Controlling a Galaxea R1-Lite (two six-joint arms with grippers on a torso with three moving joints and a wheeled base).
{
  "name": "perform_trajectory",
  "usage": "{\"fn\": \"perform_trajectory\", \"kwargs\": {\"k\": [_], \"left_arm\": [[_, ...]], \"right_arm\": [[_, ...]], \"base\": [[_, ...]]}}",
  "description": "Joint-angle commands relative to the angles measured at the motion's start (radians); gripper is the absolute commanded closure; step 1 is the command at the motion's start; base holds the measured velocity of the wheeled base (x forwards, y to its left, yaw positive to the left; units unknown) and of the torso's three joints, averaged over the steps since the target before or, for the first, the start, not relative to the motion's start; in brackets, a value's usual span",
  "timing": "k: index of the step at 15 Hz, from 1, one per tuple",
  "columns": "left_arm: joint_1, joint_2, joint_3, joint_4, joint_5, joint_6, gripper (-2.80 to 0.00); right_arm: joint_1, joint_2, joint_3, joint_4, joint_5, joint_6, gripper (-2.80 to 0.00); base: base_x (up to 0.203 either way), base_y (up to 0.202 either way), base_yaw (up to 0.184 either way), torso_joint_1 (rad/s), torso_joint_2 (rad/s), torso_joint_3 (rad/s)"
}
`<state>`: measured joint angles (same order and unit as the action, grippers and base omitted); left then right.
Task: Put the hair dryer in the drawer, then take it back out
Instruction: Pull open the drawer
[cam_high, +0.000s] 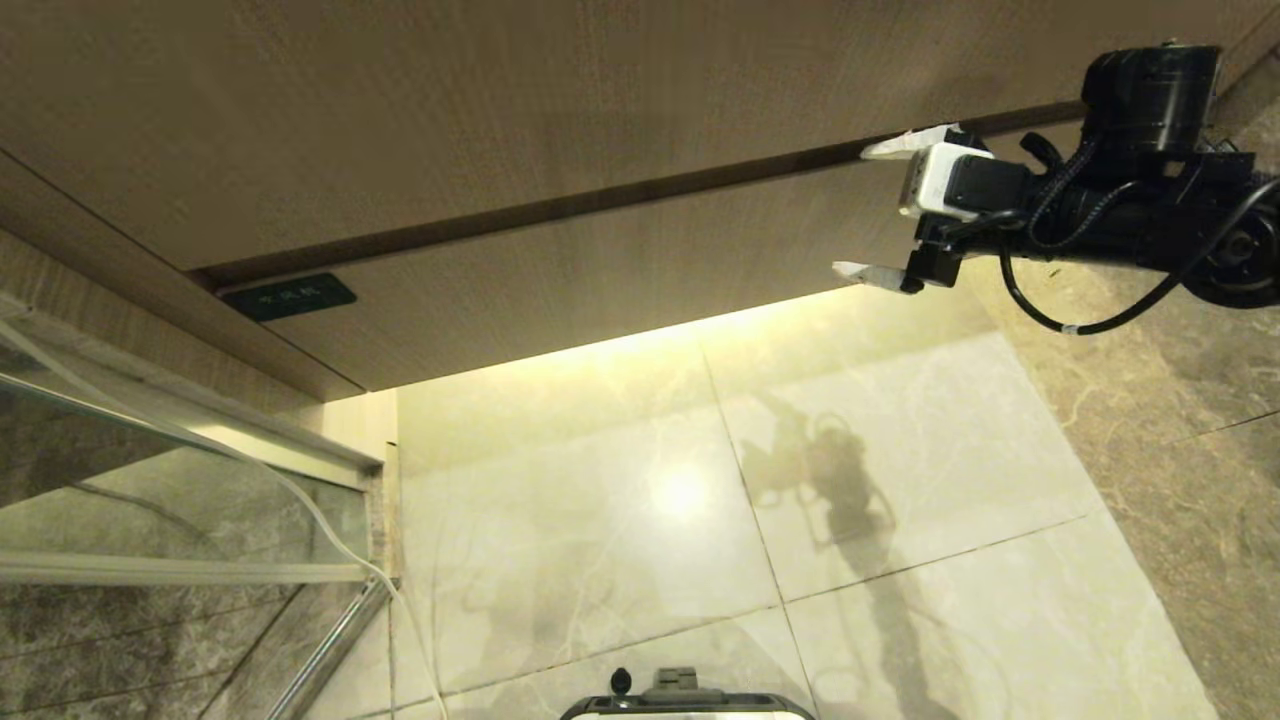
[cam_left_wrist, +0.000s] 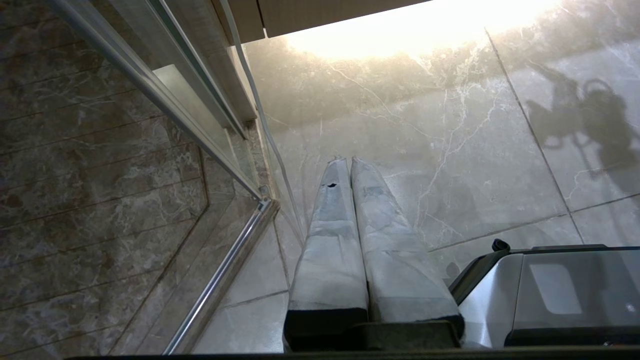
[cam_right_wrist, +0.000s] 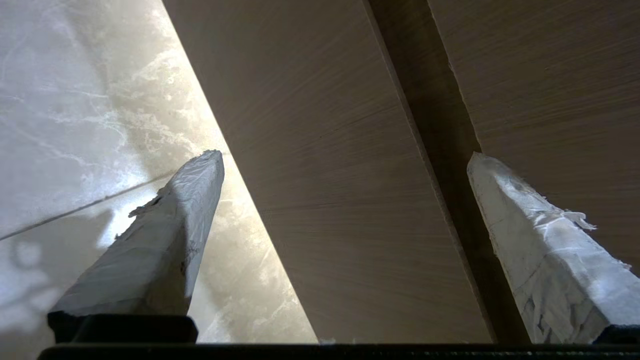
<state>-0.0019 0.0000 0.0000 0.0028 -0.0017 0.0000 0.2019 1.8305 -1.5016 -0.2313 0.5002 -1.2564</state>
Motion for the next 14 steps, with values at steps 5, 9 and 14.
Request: {"fn": "perform_trajectory", "kwargs": {"k": [5, 9, 14], "left_arm": [[0.000, 0.000, 0.002, 0.000, 0.000, 0.000, 0.00], [0.000, 0.000, 0.001, 0.000, 0.000, 0.000, 0.00], [0.000, 0.000, 0.000, 0.000, 0.000, 0.000, 0.00]], "right_arm": [[-0.001, 0.107, -0.100, 0.001, -0.003, -0.005, -2.80], [-0.004, 0.168, -0.177, 0.001, -0.004, -0.004, -2.80], [-0.018, 0.212, -0.217, -0.002, -0.003, -0.008, -2.80]], "base": [[0.000, 0.000, 0.000, 0.000, 0.00, 0.000], [0.000, 0.000, 0.000, 0.000, 0.00, 0.000], [0.000, 0.000, 0.000, 0.000, 0.00, 0.000]]}}
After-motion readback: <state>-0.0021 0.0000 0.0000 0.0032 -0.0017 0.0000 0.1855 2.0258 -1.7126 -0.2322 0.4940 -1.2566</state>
